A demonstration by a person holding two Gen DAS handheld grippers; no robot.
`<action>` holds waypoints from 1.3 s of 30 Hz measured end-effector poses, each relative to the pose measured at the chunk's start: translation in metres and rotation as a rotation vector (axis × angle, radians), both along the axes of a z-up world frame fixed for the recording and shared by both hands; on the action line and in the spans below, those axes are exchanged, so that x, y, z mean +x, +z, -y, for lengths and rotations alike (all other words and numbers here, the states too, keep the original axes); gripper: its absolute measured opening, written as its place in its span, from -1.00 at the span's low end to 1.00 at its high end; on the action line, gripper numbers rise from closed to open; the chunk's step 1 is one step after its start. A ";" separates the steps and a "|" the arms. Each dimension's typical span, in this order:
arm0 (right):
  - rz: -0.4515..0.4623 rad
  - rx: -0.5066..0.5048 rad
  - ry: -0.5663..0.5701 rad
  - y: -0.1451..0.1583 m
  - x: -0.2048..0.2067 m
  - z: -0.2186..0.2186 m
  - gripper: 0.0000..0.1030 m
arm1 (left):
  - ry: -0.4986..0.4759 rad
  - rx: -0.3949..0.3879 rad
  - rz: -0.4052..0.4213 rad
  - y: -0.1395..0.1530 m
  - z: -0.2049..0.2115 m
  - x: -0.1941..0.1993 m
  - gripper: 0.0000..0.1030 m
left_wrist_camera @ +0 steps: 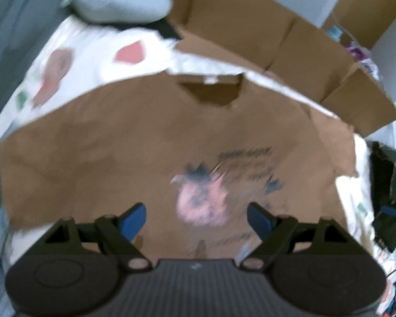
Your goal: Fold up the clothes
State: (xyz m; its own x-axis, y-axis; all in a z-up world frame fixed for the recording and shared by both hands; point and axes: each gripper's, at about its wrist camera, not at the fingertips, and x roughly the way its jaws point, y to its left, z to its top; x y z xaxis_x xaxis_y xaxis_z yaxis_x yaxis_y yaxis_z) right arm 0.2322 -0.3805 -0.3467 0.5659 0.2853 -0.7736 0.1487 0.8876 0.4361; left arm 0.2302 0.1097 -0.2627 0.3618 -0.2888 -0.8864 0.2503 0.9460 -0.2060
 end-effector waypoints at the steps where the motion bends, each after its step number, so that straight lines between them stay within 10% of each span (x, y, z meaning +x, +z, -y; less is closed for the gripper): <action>1: -0.004 0.000 0.009 -0.001 0.001 -0.001 0.62 | -0.011 -0.015 0.006 0.003 0.009 0.007 0.66; 12: 0.018 0.011 0.026 -0.009 -0.003 -0.003 0.72 | -0.181 -0.050 0.089 0.023 0.121 0.069 0.67; 27: -0.008 -0.006 -0.025 -0.032 0.023 -0.001 0.36 | -0.418 -0.144 0.081 -0.055 0.252 0.066 0.41; 39: -0.025 -0.033 -0.034 -0.041 0.058 -0.012 0.05 | -0.566 -0.139 0.078 -0.107 0.299 0.044 -0.58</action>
